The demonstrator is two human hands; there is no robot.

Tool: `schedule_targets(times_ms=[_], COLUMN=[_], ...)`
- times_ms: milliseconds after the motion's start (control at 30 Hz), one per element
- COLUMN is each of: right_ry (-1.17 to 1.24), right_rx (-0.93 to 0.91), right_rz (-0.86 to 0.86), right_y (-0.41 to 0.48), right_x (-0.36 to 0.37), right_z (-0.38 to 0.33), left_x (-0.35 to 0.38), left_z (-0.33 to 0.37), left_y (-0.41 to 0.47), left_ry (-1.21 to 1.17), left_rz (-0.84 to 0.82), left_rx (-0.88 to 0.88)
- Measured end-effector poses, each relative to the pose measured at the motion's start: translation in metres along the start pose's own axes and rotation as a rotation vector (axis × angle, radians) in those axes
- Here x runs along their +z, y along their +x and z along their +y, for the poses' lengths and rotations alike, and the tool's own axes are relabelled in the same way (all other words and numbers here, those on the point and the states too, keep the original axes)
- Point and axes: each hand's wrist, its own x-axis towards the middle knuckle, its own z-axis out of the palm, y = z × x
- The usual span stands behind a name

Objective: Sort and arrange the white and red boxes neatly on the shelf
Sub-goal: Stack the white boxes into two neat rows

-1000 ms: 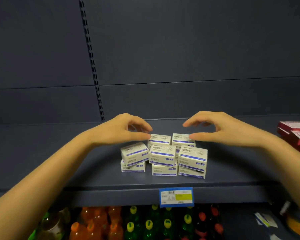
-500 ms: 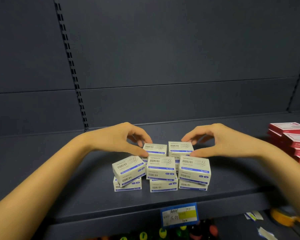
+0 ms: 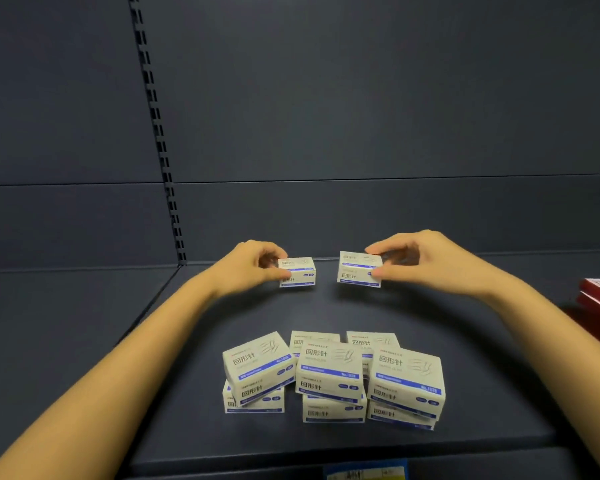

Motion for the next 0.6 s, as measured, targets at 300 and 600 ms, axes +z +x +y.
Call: schedule_targets(times_ms=[300, 600], right_ry=[-0.118, 0.007], right_rx=[0.131, 0.114], right_rz=[-0.039, 0.095], right_y=[0.042, 0.047], right_x=[0.027, 0.051], right_z=[0.043, 0.051], left_x=[0.021, 0.033], left_z=[-0.027, -0.03], left_y=[0.005, 0.011], left_ry=[-0.018, -0.076], left_rz=[0.096, 0.201], left_rx=[0.001, 0.018])
